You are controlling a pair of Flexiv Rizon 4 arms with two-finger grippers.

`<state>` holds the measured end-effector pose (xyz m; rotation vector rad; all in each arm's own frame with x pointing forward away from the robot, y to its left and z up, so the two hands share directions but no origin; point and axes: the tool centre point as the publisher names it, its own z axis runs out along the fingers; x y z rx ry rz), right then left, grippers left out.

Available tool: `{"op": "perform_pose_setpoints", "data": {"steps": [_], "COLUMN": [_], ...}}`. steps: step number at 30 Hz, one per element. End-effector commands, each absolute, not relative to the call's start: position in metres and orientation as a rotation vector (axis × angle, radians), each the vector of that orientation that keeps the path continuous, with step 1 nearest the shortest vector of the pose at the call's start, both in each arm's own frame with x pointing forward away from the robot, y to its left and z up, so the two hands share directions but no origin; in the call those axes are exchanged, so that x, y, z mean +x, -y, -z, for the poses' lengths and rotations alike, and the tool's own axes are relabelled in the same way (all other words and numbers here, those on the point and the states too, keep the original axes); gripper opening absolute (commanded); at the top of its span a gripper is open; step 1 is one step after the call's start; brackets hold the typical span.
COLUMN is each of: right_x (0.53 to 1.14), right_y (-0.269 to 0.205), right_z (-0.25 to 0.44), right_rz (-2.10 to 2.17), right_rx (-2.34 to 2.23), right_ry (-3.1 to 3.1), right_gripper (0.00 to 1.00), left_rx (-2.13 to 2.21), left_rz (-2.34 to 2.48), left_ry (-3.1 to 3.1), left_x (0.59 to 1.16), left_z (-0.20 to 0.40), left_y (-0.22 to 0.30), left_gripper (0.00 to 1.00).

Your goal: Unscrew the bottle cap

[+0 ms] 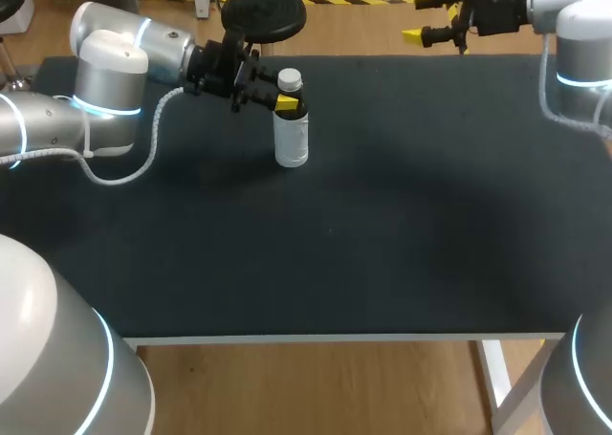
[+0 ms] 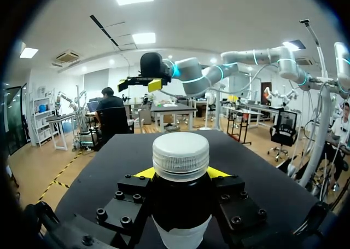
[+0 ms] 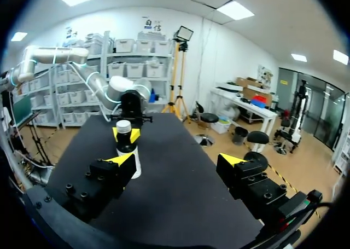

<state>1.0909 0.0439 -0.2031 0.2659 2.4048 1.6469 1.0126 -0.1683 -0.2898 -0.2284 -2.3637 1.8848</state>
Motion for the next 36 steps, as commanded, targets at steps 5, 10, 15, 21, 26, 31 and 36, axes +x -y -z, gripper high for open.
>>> {"op": "perform_pose_setpoints", "data": {"steps": [5,10,15,21,26,31,36], "right_x": [1.1,1.094,1.085,1.074,1.07,1.069,1.069], "right_y": [-0.062,-0.078,-0.093,-0.11,-0.126,-0.143,-0.161], "right_z": [0.215,0.216,0.216,0.215,0.218,0.224,0.23], "right_rz": [-1.84,-1.85,-1.808,-1.778,-1.76,-1.696,-1.64], "right_rx": [-0.107,-0.077,-0.08,-0.103,-0.101,-0.064,-0.04], "right_ry": [-2.711,-2.715,-2.738,-2.758,-2.766,-2.762,-2.768], "right_gripper": [1.0,1.0,1.0,1.0,1.0,1.0,1.0], "left_rx": [-0.234,-0.234,-0.234,-0.234,-0.234,-0.234,-0.234], "left_rz": [-1.882,-1.882,-1.882,-1.882,-1.882,-1.882,-1.882], "left_ry": [2.358,2.358,2.358,2.358,2.358,2.358,2.358], "left_x": [1.015,1.015,1.015,1.015,1.015,1.015,1.015], "left_z": [0.29,0.29,0.29,0.29,0.29,0.29,0.29], "left_y": [0.168,0.168,0.168,0.168,0.168,0.168,0.168], "left_gripper": [0.0,0.0,0.0,0.0,0.0,0.0,0.0]}}
